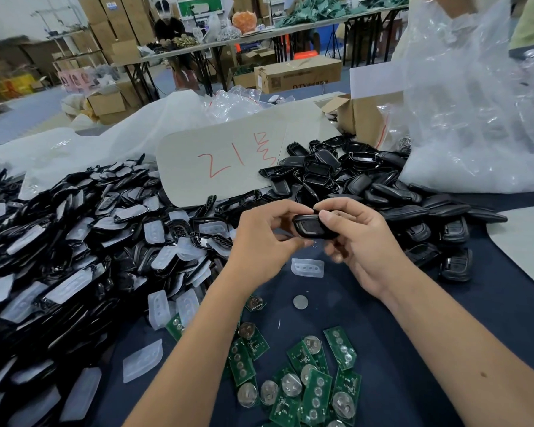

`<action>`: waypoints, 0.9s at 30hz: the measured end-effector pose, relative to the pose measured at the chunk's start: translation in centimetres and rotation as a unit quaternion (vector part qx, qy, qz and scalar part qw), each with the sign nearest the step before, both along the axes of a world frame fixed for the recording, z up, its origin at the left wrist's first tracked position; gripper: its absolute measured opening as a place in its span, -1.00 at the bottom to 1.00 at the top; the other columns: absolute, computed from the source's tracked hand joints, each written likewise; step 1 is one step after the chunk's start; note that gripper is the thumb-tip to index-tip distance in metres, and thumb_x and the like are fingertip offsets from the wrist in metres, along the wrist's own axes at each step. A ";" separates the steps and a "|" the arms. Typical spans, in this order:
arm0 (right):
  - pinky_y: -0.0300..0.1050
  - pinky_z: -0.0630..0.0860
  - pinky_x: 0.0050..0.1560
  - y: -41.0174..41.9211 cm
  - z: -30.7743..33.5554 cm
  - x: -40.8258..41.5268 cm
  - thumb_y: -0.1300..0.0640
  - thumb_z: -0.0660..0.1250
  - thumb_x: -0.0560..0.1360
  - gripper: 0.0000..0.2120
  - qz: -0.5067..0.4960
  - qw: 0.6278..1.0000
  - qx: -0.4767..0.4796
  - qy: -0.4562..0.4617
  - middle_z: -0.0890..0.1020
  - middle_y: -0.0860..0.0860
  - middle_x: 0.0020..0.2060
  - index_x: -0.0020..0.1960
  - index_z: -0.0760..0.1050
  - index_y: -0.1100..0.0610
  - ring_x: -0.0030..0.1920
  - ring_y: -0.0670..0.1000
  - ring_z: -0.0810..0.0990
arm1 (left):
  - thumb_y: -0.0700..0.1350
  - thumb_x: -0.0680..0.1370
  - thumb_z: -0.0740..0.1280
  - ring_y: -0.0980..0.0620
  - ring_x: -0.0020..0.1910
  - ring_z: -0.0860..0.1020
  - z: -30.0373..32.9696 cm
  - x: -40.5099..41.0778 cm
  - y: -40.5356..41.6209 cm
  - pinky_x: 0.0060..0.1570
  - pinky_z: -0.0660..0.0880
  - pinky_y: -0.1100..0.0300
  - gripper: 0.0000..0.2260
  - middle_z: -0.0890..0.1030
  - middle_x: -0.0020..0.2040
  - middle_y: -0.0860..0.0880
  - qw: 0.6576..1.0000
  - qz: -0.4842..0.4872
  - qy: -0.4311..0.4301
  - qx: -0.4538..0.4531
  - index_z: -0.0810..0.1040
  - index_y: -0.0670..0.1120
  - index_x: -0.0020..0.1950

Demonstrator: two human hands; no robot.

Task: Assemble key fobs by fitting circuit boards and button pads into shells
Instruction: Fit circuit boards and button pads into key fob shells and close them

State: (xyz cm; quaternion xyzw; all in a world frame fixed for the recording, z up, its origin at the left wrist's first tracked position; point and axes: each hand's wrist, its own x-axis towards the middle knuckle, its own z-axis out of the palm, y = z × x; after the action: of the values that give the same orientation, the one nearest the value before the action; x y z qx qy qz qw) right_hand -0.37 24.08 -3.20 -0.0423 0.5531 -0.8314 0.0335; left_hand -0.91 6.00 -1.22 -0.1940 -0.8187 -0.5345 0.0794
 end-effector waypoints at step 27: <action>-0.18 0.59 -0.32 1.6 0.1 -0.3 0.36 0.57 0.44 -0.67 0.039 0.970 0.198 0.138 0.74 0.14 -0.06 0.10 0.71 0.03 -0.19 0.06 0.72 | -0.27 0.36 0.61 -0.02 -0.09 0.73 0.4 -0.2 -1.2 0.00 0.67 0.09 -0.68 0.75 -0.09 -0.01 0.997 -0.025 -0.068 0.014 0.72 0.05 0.02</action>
State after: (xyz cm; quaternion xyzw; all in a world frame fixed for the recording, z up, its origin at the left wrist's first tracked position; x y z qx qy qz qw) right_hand -0.70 25.64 -3.08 -0.1707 0.7037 -0.6897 -0.0029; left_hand -1.08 4.81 -0.81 -0.1768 -0.8095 -0.5597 0.0129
